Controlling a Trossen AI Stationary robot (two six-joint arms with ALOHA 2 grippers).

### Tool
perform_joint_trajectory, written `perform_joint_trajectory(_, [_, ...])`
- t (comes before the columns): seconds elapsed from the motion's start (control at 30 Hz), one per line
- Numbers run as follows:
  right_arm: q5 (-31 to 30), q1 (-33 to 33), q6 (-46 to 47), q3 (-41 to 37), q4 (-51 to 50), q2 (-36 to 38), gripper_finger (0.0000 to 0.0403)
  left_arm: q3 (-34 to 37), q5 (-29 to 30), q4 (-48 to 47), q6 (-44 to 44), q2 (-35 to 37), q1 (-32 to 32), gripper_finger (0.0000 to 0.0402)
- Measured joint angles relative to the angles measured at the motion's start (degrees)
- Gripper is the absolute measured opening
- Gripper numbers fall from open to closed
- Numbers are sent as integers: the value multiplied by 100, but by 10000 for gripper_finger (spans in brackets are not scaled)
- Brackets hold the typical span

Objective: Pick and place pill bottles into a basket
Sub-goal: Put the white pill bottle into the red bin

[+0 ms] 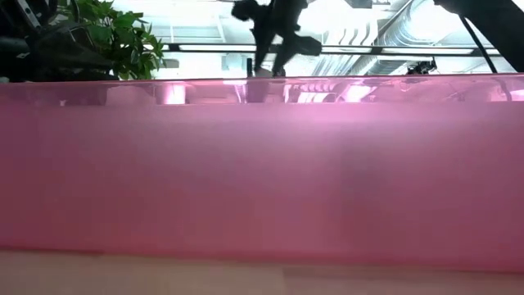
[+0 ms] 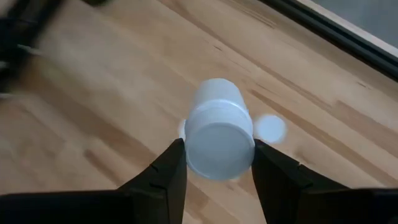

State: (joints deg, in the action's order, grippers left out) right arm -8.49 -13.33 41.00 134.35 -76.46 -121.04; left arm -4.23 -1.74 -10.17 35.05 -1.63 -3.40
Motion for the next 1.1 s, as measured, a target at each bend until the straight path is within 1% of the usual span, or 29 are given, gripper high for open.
perform_joint_trajectory(0.1, [153, 155, -97, 44, 472, 12, 141, 0, 1, -1, -1, 0, -1, 145])
perform_joint_trajectory(0.3, [1053, 553, -252, 38, 1632, 42, 141, -1, 2, -2, -2, 0, -2, 145])
perform_joint_trajectory(0.37, [1374, 693, -252, 38, 1877, 42, 141, 0, 2, -2, -2, 0, 0, 145])
perform_joint_trajectory(0.53, [1932, 1084, -245, 38, 2203, 42, 141, 0, 2, -1, -2, 0, -1, 145])
perform_joint_trajectory(0.63, [2260, 1347, -245, 38, 2238, 42, 141, -1, 2, -1, -2, 0, -1, 145])
perform_joint_trajectory(0.77, [2555, 1669, -203, 38, 2165, 42, 141, -1, 2, 0, -2, 0, -1, 145])
perform_joint_trajectory(1.1, [2556, 2224, 158, 36, 1413, 44, 141, 0, 2, 0, -2, 0, -2, 145])
